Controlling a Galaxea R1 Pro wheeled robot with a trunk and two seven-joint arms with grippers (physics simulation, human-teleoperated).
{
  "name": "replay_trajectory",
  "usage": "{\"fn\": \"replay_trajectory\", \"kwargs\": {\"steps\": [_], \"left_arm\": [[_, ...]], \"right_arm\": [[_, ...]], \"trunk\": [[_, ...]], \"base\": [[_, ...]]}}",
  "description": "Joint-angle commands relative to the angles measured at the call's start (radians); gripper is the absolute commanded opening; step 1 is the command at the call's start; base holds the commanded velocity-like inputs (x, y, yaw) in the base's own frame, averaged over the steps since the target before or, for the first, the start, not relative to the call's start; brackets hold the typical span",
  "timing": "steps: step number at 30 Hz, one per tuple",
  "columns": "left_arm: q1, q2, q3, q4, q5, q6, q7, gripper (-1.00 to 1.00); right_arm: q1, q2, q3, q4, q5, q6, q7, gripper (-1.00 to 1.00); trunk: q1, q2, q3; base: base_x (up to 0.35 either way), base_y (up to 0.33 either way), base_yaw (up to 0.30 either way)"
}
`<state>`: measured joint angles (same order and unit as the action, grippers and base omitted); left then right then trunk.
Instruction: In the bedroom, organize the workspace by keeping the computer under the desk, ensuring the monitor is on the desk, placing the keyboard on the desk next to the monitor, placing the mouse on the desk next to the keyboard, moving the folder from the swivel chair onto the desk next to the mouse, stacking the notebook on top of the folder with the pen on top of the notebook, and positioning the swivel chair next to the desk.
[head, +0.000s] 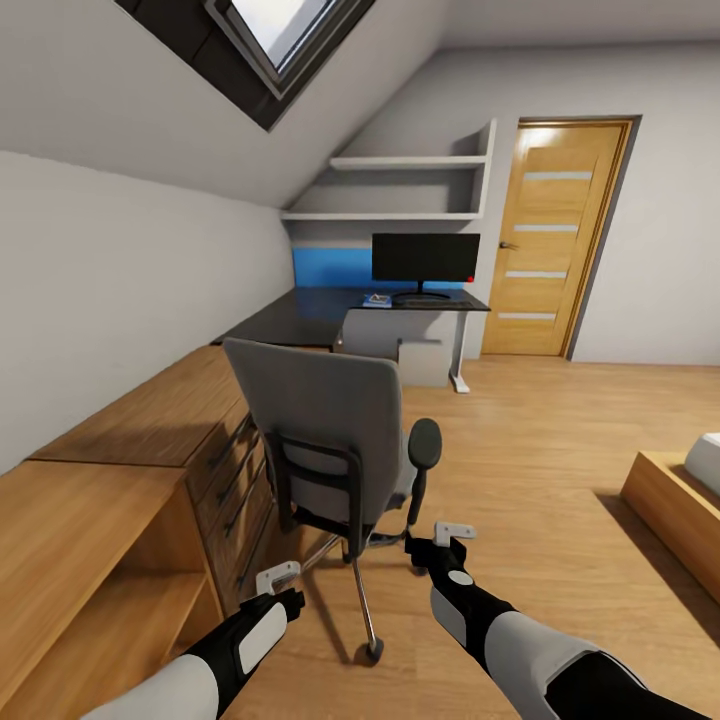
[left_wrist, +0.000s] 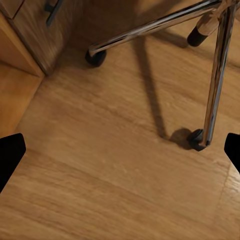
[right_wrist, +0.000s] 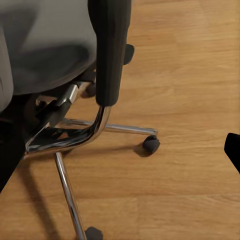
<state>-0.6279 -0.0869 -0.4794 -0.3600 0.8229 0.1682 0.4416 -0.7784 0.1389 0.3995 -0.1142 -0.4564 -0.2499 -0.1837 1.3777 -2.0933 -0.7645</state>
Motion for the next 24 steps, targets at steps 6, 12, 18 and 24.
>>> {"fn": "replay_trajectory", "kwargs": {"steps": [6, 12, 18, 24], "left_arm": [[-0.001, 0.0, -0.008, -0.002, 0.005, 0.004, 0.008, 1.0], [-0.001, -0.001, -0.009, -0.002, 0.005, 0.004, 0.008, 1.0], [-0.001, 0.0, -0.009, -0.002, 0.005, 0.004, 0.008, 1.0], [-0.001, 0.002, -0.008, -0.002, 0.007, 0.004, 0.008, 1.0]], "right_arm": [[-0.001, 0.0, 0.01, -0.004, -0.008, -0.004, -0.004, 1.0], [-0.001, 0.001, 0.01, -0.003, -0.008, -0.003, -0.004, 1.0], [-0.001, 0.001, 0.01, -0.002, -0.008, -0.003, -0.004, 1.0], [-0.001, 0.001, 0.01, -0.002, -0.008, -0.003, -0.003, 1.0]], "trunk": [[0.023, -0.043, -0.02], [0.046, -0.085, -0.039], [0.061, -0.113, -0.051], [0.061, -0.113, -0.051]], "base": [[0.0, 0.0, 0.0], [0.0, 0.0, 0.0], [0.0, 0.0, 0.0], [0.0, 0.0, 0.0]]}}
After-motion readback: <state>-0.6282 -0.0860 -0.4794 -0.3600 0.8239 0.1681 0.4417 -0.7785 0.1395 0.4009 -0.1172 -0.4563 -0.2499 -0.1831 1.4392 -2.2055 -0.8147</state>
